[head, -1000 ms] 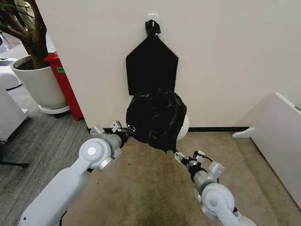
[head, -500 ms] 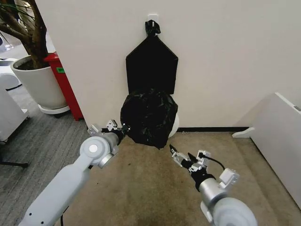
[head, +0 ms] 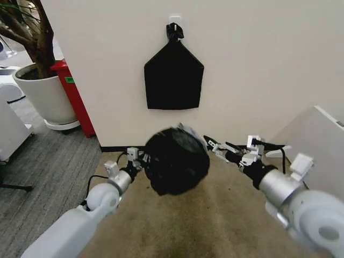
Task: Place the garbage bag over the trash bin.
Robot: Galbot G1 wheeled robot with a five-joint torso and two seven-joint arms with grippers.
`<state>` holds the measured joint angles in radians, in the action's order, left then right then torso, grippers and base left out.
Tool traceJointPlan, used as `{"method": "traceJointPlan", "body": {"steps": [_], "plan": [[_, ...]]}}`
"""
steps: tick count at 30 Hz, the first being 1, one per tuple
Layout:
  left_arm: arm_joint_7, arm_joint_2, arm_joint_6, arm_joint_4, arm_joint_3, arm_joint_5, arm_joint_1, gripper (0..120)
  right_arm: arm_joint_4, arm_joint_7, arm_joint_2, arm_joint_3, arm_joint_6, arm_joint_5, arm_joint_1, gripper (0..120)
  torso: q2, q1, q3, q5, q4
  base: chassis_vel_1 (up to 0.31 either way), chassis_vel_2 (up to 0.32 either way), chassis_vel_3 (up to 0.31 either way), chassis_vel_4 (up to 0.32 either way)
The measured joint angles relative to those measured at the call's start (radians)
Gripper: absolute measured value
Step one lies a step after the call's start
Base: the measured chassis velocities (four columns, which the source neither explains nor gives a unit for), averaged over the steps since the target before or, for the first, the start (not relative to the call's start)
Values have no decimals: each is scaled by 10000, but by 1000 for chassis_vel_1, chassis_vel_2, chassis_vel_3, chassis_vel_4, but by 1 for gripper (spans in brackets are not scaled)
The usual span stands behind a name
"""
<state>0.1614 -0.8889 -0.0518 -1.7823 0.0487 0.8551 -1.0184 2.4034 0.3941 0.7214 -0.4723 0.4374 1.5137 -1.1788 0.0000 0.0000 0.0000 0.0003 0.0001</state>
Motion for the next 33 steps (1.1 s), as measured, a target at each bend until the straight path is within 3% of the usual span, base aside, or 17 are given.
{"method": "traceJointPlan", "body": {"steps": [9,19,33], "plan": [[1370,177,-1045,-44,211,-657,-192,0,-1595,-1118,-791,158,1607,1464,1067,100,0,0,0,0,-3,0,0,0,0],[1331,204,-1038,-318,251,-570,-271,0,-1557,-782,-739,282,1793,1351,960,100,0,0,0,-3,-2,0,0,0,0],[1749,375,-797,-1022,256,-251,-452,0,-3021,-1226,-615,428,1597,170,1377,100,0,0,0,-2,-2,0,0,0,0]]}}
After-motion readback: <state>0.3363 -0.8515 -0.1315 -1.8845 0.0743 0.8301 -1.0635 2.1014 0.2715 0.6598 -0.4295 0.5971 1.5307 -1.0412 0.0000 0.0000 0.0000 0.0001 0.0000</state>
